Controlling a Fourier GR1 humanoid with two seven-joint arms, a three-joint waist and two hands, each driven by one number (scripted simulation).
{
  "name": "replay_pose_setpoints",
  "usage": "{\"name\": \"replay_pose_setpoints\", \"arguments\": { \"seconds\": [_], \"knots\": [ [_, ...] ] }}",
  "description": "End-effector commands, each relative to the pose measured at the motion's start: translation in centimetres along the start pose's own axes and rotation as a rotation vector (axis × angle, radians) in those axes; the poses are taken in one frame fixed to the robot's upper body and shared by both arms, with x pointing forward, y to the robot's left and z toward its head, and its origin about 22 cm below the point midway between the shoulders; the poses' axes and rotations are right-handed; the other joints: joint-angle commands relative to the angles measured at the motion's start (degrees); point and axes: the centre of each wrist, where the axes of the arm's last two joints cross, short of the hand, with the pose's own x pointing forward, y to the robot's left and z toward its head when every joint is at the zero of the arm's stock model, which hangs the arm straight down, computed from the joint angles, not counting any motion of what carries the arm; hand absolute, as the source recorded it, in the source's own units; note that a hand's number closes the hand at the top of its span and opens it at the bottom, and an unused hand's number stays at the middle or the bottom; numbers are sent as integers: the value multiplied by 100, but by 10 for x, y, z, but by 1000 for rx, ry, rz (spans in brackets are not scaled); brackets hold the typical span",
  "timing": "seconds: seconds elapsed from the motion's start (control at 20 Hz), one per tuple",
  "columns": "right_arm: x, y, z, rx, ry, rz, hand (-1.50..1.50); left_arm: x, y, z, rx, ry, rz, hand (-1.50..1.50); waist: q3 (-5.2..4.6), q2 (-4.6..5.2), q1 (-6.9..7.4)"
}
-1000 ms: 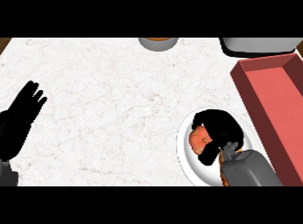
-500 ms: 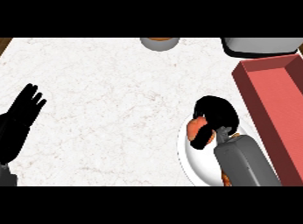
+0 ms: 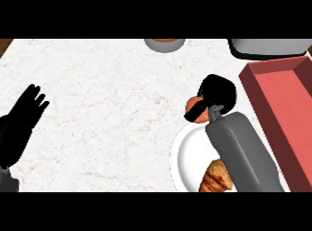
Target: Pick the squash from the plate and place it in the cardboard box
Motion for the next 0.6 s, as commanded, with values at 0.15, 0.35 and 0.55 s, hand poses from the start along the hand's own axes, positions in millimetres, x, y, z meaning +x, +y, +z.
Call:
{"name": "replay_pose_setpoints", "arguments": {
  "seconds": [0.15,0.35,0.55],
  "knots": [
    [39,-67,41,-201,-62,-13,150,19,3,-7,10,12,-2,0,-2,-31,-78],
    [43,-98,66,-406,-52,-45,150,-2,4,7,19,9,10,0,-3,-46,-78],
    [51,-137,100,-553,-14,-105,150,2,16,3,22,-1,0,0,-5,-58,-116]
  ]
}}
